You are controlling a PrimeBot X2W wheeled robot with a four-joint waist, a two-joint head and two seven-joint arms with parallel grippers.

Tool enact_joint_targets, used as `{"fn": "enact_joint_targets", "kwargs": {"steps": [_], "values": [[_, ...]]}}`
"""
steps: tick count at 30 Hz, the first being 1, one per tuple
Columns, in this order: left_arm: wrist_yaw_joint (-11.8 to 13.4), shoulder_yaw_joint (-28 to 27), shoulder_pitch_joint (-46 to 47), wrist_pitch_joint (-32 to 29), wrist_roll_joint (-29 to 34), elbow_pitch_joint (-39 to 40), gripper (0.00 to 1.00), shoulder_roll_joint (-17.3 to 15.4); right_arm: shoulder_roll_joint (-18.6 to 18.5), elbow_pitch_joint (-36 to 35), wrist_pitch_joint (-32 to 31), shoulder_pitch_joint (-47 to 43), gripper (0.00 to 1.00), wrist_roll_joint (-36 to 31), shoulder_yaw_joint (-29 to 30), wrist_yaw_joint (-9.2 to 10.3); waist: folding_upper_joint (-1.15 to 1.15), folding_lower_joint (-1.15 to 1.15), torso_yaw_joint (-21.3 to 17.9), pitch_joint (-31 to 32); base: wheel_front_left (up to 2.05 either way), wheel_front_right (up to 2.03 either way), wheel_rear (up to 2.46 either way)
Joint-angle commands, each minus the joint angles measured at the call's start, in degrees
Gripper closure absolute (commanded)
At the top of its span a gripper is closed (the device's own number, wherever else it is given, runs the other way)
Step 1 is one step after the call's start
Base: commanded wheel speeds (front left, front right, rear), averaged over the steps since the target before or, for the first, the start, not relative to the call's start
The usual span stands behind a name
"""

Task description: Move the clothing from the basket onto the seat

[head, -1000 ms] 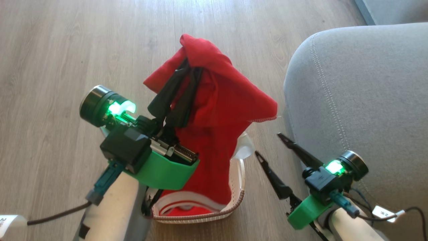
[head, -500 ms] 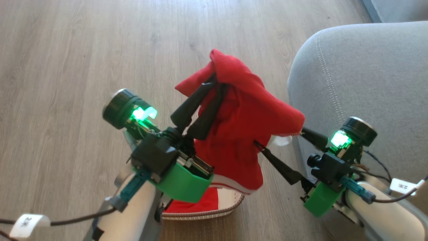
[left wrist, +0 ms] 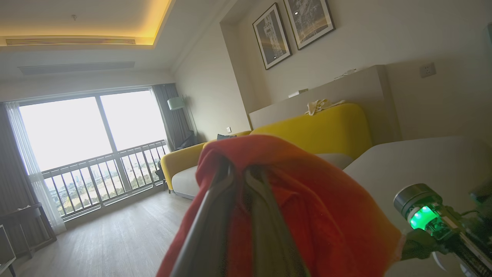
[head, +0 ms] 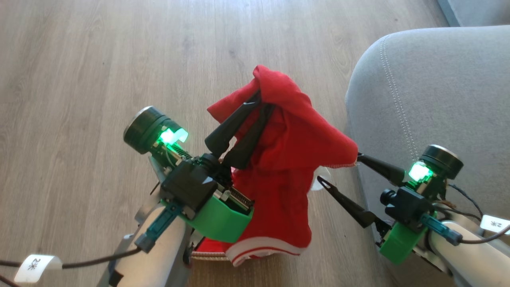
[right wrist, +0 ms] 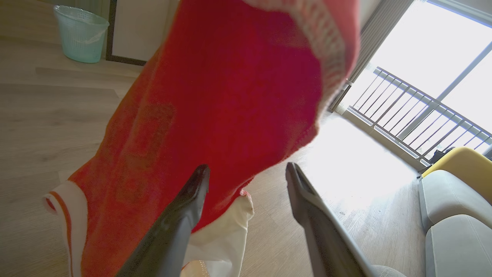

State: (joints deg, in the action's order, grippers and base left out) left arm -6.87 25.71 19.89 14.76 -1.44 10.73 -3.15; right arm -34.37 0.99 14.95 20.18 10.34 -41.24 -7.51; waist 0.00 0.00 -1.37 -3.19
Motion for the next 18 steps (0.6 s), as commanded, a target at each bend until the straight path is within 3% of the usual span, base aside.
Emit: {"fn": "enact_joint_targets", "kwargs": {"steps": [1, 8, 18], "values": [[0.2, -2.5, 3.1, 0.2, -0.3, 1.9, 1.00, -0.2, -1.7, -1.6, 0.1, -1.3, 0.00, 0.6, 0.5, 0.02, 0.00, 0.00, -0.2, 0.0, 0.00, 0.00, 0.00], [-0.1, -2.3, 2.7, 0.2, 0.0, 2.2, 1.00, -0.4, -3.3, -0.9, 0.1, -2.5, 0.00, 0.7, 2.6, 0.02, 0.00, 0.00, -0.9, 0.4, 0.00, 0.00, 0.00], [-0.5, 2.6, 3.0, 0.2, 0.2, 3.5, 1.00, -1.8, -4.8, -1.0, 0.1, -0.4, 0.00, 1.3, 0.3, 0.02, 0.00, 0.00, 0.1, 1.0, 0.00, 0.00, 0.00]]}}
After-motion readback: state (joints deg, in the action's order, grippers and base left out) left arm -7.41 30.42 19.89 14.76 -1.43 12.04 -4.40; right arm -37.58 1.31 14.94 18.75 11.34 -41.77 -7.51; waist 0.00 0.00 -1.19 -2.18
